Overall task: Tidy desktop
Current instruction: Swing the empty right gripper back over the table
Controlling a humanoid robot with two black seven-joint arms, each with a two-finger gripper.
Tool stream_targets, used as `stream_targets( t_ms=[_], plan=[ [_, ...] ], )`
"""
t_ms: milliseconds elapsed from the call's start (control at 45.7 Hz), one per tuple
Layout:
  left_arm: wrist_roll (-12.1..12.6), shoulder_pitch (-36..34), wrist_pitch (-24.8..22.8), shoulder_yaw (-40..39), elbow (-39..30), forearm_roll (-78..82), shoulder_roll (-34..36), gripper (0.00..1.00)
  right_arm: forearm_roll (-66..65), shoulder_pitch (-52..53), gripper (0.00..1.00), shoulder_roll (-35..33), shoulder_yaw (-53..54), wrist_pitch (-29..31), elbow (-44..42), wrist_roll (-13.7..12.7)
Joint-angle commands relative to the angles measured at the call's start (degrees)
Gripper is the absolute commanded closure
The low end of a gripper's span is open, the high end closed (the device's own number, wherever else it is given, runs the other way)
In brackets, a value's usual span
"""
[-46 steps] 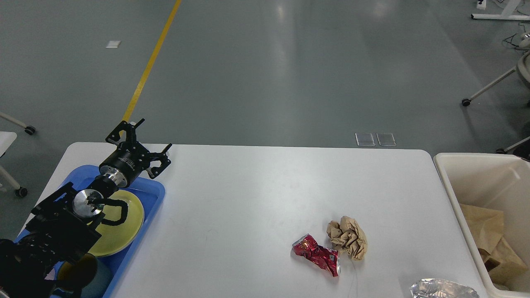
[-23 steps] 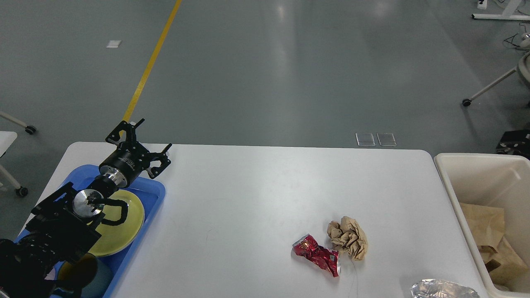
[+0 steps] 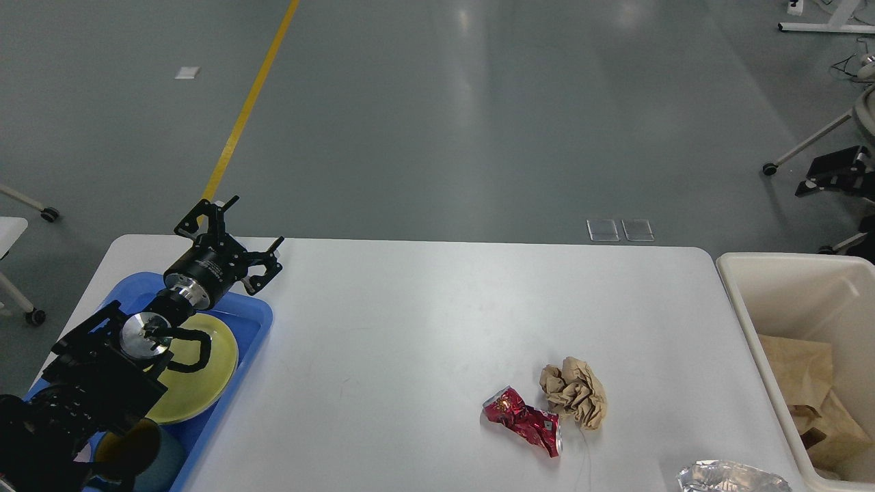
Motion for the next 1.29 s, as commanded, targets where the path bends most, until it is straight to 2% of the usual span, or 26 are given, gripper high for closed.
stream_targets(
  t_ms=[0, 197, 416, 722, 1007, 1269],
  plan=[
    [0.0, 0.0, 0.0, 0.0, 0.0, 0.01, 0.0, 0.04, -1.23, 4.54, 0.0, 0.73, -0.71, 4.42, 1.92, -0.01],
    [0.0, 0.0, 0.0, 0.0, 0.0, 0.01, 0.0, 0.04, -3.08, 9.29, 0.0, 3.36, -0.71, 5.65, 3.15, -0.01],
    [0.0, 0.0, 0.0, 0.0, 0.0, -0.08, 0.0, 0.04, -2.99, 10.44, 0.0, 7.23, -0.63, 5.56, 2.98, -0.01],
    [0.0, 0.0, 0.0, 0.0, 0.0, 0.01, 0.0, 0.04, -2.9, 12.63, 0.0, 9.34, -0.63, 5.74, 3.24, -0.01],
    [0.0, 0.0, 0.0, 0.0, 0.0, 0.01, 0.0, 0.04, -2.99, 16.59, 0.0, 10.13, -0.63, 6.09, 9.13, -0.01],
    [0.0, 0.0, 0.0, 0.0, 0.0, 0.01, 0.0, 0.04, -2.99, 16.86, 0.0, 16.02, -0.71, 6.09, 10.71, -0.01]
  ],
)
